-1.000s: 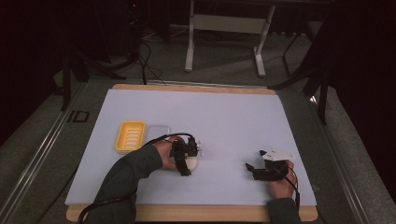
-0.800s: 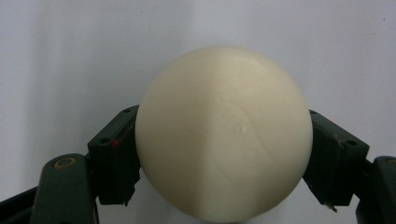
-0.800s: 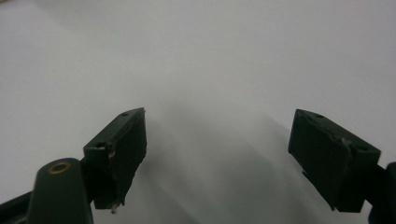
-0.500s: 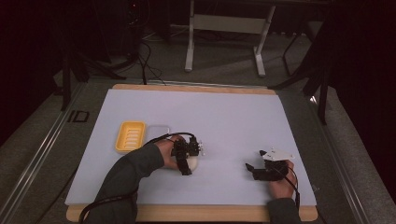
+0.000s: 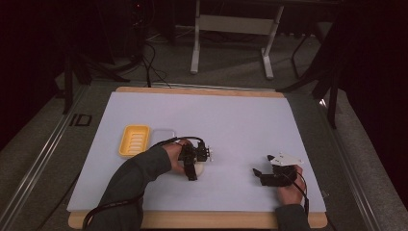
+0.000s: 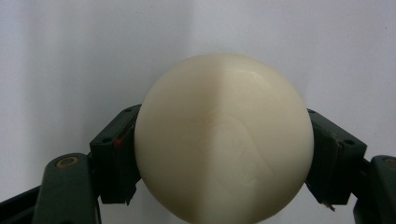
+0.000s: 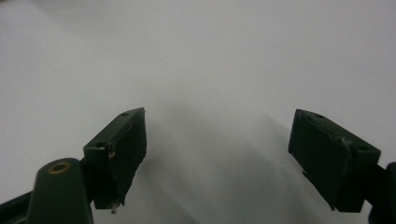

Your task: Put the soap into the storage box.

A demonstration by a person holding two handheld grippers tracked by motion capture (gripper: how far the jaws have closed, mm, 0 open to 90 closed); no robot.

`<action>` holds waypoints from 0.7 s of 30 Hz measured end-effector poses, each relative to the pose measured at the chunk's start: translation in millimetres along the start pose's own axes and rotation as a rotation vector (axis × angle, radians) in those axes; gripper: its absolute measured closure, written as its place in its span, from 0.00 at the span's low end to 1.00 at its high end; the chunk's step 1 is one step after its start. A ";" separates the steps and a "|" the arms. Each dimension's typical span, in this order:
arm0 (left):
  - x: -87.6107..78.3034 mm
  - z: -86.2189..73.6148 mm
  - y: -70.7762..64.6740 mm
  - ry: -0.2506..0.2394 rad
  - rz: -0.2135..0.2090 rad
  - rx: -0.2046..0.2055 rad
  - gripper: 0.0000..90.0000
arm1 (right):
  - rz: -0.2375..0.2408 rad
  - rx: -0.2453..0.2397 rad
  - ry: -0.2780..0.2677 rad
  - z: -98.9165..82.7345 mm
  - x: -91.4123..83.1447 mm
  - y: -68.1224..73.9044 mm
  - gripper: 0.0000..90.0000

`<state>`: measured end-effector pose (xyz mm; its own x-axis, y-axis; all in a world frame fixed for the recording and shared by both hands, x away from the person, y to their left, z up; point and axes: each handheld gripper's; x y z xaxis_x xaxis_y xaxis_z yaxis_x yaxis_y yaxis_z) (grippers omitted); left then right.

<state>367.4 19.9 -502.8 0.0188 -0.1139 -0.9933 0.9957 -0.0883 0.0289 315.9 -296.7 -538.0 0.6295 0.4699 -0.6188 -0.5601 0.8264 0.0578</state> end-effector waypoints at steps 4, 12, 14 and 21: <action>0.0 0.8 0.5 0.010 -0.003 0.002 0.27 | 0.000 0.000 0.000 0.0 0.0 0.0 0.21; -0.1 4.5 1.6 0.066 -0.013 0.009 0.27 | 0.001 -0.001 0.000 0.0 0.0 0.0 0.21; -0.4 4.4 2.0 0.073 -0.013 0.013 0.27 | 0.000 -0.001 0.001 0.0 0.1 0.1 0.21; -0.9 3.0 1.6 0.084 -0.005 0.010 0.28 | 0.000 -0.002 0.001 0.0 0.1 0.1 0.21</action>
<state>368.7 17.0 -501.6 0.0221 -0.0305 -0.9993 0.9949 -0.0982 0.0250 316.0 -296.6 -538.1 0.6287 0.4699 -0.6196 -0.5613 0.8257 0.0567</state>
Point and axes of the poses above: each handheld gripper's, and its own axes: x roughly forward along the jaws, z roughly out of its top, y roughly to its left, and after that the axes turned 12 degrees about x, right-handed
